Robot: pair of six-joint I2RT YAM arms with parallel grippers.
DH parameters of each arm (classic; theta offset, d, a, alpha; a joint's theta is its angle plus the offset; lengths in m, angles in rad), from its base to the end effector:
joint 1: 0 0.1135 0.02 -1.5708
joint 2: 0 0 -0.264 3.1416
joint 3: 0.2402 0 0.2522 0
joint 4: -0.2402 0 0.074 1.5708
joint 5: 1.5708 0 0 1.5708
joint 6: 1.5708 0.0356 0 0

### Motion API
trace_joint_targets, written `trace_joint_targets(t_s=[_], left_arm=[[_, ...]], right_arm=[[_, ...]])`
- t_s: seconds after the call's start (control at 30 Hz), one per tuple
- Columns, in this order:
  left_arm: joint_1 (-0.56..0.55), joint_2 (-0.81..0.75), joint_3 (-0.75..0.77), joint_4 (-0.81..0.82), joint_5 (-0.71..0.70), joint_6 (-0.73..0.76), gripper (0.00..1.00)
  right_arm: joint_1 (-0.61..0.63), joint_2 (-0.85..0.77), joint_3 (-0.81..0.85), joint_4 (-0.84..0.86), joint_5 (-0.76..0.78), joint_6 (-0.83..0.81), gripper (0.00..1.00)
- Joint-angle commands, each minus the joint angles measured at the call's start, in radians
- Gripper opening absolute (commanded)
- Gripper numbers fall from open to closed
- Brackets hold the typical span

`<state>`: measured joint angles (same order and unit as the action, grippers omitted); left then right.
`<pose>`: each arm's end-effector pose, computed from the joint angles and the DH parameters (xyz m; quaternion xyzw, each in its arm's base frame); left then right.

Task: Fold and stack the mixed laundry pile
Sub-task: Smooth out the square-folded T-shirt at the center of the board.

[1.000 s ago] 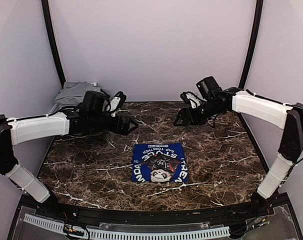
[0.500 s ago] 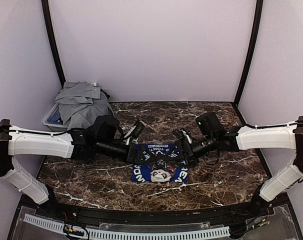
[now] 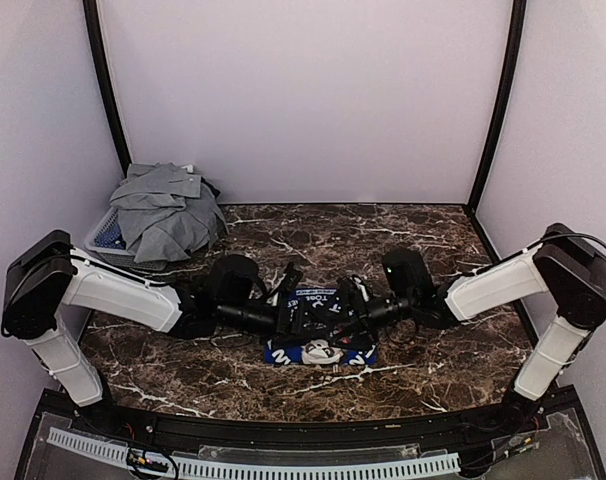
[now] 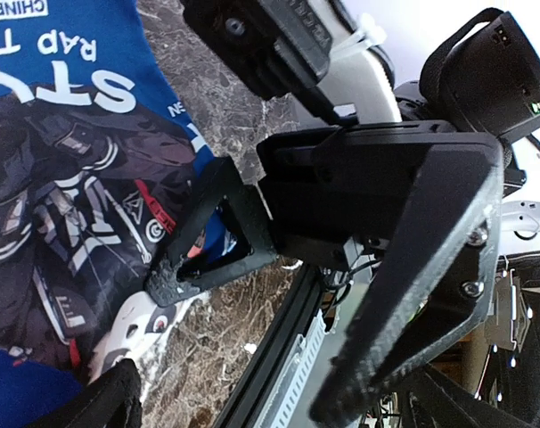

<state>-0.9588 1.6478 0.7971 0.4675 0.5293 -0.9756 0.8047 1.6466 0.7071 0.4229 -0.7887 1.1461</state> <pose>0.1830 -0.2920 0.1930 0.1396 0.8012 -0.5677 0.1280 0.2031 0.2475 0.1655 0.0549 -0.8192 -0.5707 0.0145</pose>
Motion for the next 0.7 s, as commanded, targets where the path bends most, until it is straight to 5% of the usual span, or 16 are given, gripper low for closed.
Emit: trace_joint_targets(t_s=[0.0,0.33,0.5,0.67], left_arm=[[0.001,0.085,-0.049,0.137,-0.039,-0.080,0.99],[0.075,0.244,-0.221,0.392,-0.049,-0.190,0.99],[0.104,0.203,-0.322,0.443,-0.051,-0.201,0.99],[0.109,0.048,-0.302,0.231,-0.086,-0.093,0.99]], right_arm=[[0.007,0.096,-0.044,0.206,0.019,0.105,0.99],[-0.033,0.237,-0.211,0.401,0.046,0.174,0.98],[-0.065,0.227,-0.301,0.491,0.029,0.188,0.97],[-0.091,0.030,-0.257,0.191,0.045,0.038,0.97]])
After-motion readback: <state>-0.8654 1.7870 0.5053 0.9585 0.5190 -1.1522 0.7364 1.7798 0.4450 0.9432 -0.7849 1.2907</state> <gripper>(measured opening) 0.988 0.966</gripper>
